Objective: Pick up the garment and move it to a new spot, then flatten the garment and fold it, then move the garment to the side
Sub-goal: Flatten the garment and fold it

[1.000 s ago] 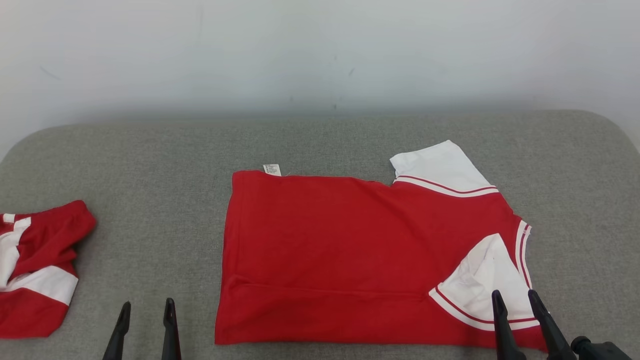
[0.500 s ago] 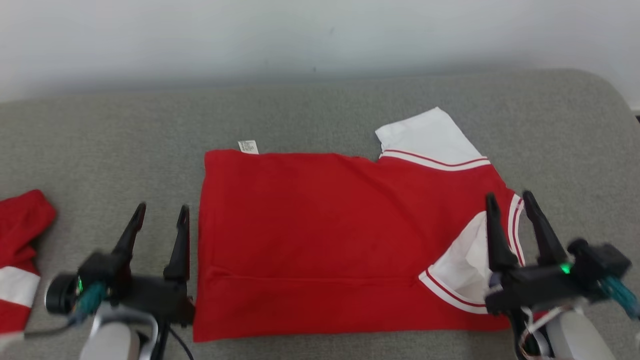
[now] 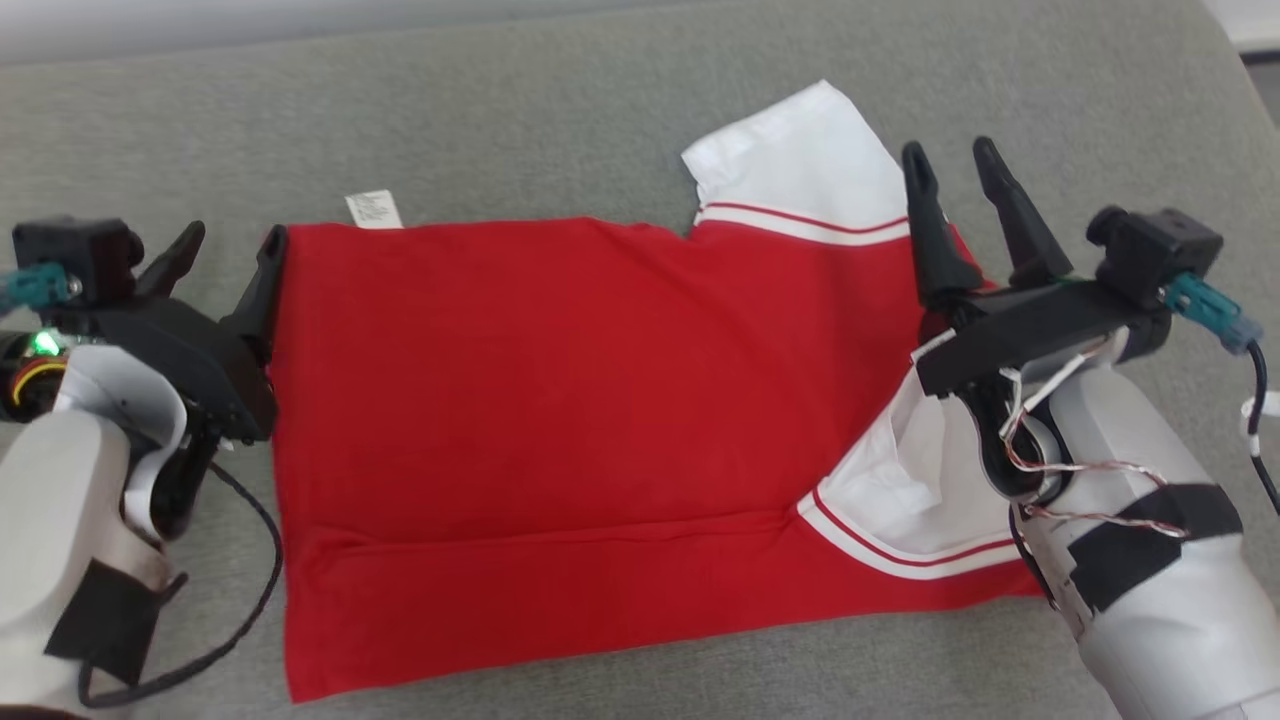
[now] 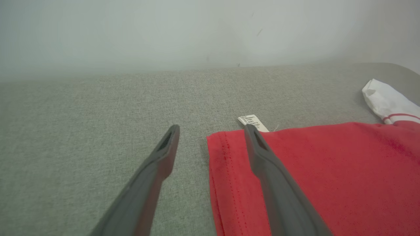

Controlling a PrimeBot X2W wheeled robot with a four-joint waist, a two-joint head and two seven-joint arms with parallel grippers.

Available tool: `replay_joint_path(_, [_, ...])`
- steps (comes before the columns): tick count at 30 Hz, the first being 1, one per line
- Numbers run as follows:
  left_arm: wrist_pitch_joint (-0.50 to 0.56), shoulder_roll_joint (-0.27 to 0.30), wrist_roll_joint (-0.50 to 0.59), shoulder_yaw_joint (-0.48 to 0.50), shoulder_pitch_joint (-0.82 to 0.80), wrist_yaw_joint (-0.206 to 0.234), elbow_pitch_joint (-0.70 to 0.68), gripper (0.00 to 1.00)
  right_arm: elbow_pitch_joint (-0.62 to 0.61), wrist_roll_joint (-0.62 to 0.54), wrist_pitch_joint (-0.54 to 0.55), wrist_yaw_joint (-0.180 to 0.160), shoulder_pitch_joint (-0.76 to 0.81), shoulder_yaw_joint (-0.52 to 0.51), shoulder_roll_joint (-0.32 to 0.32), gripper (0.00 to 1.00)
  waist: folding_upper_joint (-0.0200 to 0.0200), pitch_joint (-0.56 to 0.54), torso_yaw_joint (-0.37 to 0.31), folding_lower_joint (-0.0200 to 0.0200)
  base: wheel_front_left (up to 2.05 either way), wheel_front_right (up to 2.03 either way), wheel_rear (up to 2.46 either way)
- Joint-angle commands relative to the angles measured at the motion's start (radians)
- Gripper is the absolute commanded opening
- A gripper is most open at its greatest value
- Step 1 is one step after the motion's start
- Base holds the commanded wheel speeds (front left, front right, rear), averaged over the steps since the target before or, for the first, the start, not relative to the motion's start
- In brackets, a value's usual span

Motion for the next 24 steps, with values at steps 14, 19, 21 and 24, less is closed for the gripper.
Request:
replay_joint_path(14, [0.02, 0.011, -0.061, -0.058, -0.105, 0.001, 0.15, 1.0, 0.08, 0.086, -0.014, 0.001, -0.091, 0.094, -0.027, 1.0, -0.0002, 0.058, -0.046, -0.0004, 0.0, 0.0, 0.0])
replay_joint_path(19, [0.025, -0.006, -0.131, -0.081, -0.114, 0.001, 0.161, 1.0, 0.086, 0.087, -0.014, 0.001, -0.1, 0.093, -0.031, 1.0, -0.0002, 0.07, -0.049, -0.0004, 0.0, 0.0, 0.0])
replay_joint_path(21, [0.018, -0.002, -0.144, -0.088, -0.127, 0.001, 0.161, 1.0, 0.095, 0.086, -0.014, 0.001, -0.112, 0.096, -0.032, 1.0, -0.0002, 0.078, -0.047, -0.0004, 0.0, 0.0, 0.0])
replay_joint_path(24, [0.006, 0.0, -0.152, -0.108, -0.138, 0.001, 0.17, 0.05, 0.113, 0.079, -0.014, 0.001, -0.125, 0.103, -0.03, 1.0, -0.0002, 0.088, -0.043, -0.0004, 0.0, 0.0, 0.0])
